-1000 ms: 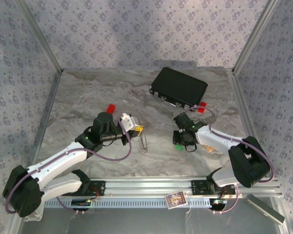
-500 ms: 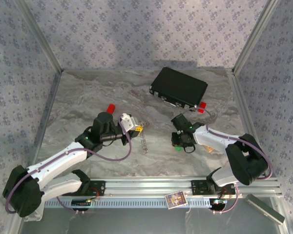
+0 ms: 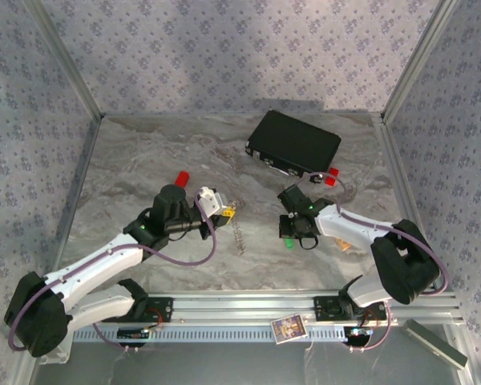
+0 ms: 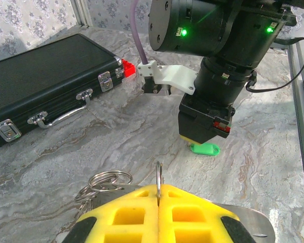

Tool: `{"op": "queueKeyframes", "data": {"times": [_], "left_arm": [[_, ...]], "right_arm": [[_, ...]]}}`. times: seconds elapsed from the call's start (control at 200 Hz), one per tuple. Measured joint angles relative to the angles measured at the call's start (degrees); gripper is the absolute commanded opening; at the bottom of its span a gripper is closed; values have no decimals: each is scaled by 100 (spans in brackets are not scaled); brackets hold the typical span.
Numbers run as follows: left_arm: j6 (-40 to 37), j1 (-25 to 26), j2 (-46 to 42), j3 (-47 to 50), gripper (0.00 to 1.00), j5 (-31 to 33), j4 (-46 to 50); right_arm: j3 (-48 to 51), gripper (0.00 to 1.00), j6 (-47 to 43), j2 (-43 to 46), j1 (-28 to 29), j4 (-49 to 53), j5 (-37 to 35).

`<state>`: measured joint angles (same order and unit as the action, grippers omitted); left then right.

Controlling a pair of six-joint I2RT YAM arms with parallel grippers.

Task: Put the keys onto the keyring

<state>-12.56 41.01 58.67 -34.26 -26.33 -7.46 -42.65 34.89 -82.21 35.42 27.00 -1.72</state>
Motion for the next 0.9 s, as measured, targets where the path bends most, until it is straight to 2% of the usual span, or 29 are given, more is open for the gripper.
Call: {"op": "queueKeyframes", "data": {"times": [0.22,0.57,0.79,0.899], "left_arm": [[0,0,0,0,0,0,0],[0,4,0,0,0,2,0],[0,4,0,0,0,2,-2],[0,4,0,0,0,2,-2]], "right_arm": [[-15,0,-2,-9,55,68,-22],[-120,14,-46,-236,74,68,-24],[-120,15,-48,-275,74,87,-24],[-127,11,-68,-297,74,90,-22]]}}
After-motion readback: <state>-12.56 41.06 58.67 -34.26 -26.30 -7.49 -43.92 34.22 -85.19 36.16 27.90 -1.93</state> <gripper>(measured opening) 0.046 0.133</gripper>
